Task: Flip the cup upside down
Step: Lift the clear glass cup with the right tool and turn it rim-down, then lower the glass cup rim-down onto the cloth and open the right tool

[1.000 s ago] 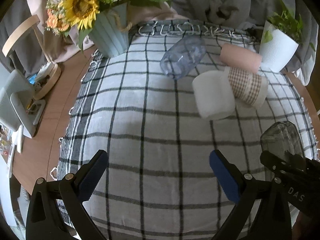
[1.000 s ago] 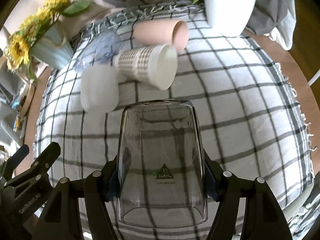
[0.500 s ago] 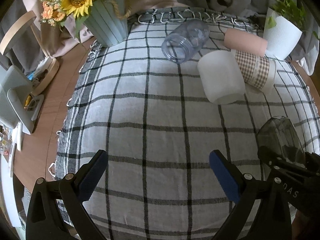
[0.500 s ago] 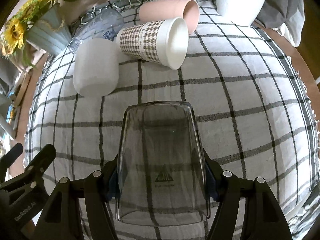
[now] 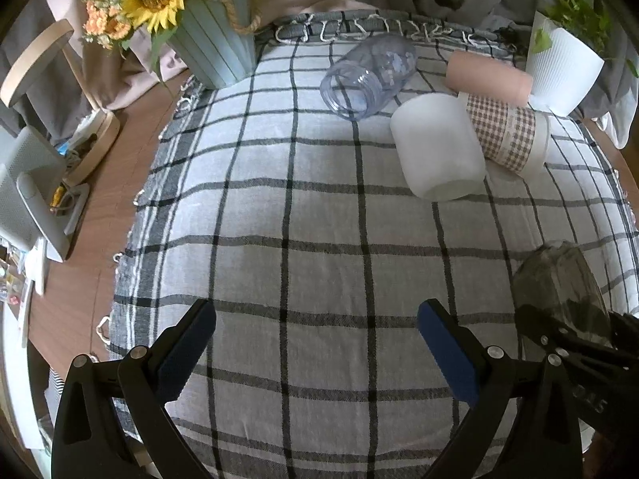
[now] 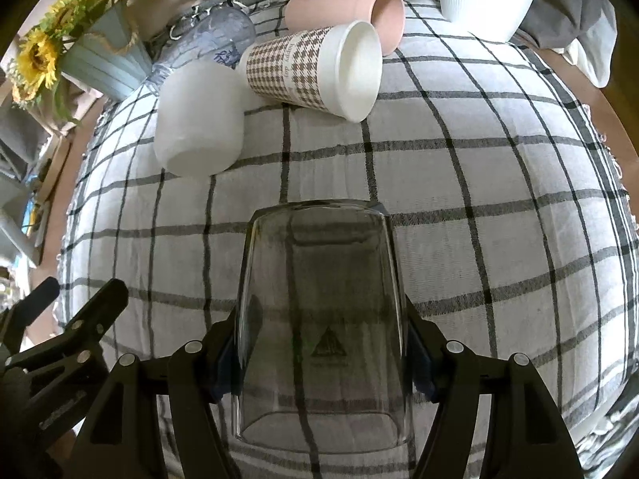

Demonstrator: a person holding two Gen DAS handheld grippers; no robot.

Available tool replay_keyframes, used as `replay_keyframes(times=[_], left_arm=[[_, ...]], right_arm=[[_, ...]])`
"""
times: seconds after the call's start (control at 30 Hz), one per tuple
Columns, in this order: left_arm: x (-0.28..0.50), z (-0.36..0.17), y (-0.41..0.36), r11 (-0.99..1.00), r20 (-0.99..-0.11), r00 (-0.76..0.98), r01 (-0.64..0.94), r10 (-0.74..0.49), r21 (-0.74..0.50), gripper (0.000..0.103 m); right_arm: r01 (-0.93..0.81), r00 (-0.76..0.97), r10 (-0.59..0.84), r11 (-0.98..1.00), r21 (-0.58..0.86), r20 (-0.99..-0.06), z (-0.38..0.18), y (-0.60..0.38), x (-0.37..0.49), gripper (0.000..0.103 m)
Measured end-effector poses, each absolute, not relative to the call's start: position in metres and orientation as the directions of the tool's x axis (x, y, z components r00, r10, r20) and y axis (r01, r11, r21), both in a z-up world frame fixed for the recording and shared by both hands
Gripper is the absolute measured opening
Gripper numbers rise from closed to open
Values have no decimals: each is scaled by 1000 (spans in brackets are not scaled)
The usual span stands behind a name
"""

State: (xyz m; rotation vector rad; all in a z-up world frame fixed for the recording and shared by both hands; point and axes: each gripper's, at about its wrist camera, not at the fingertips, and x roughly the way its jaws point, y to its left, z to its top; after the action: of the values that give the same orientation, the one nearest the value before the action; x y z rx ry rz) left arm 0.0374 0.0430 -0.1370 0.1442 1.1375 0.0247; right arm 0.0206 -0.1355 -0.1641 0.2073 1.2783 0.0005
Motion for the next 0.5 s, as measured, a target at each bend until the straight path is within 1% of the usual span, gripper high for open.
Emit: replay_keyframes(times=[0.1,0.2,0.3,0.37,0.5], left_arm=[[35,-127,43,992,-896,436,44,87,118,103],[33,-120,39,993,-890,448,40,82,111,103],[32,-116,34,993,-889,451,41,79,109,103],[32,-113,31,994,-888,454,40,75,104,103],[28,-106,20,995,-890,452,52,57,91,103]], right_arm=[[118,299,148,975,190,-943,-153,-140,14,71],[105,359,162,972,213,-919,-133,-144,6,80],[69,391,155,978,197,-907,-122,-142,6,80],[60,402,170,975,212,-900,-118,-144,4,80],[87,434,163,971,221,-886,-107,-156,0,80]])
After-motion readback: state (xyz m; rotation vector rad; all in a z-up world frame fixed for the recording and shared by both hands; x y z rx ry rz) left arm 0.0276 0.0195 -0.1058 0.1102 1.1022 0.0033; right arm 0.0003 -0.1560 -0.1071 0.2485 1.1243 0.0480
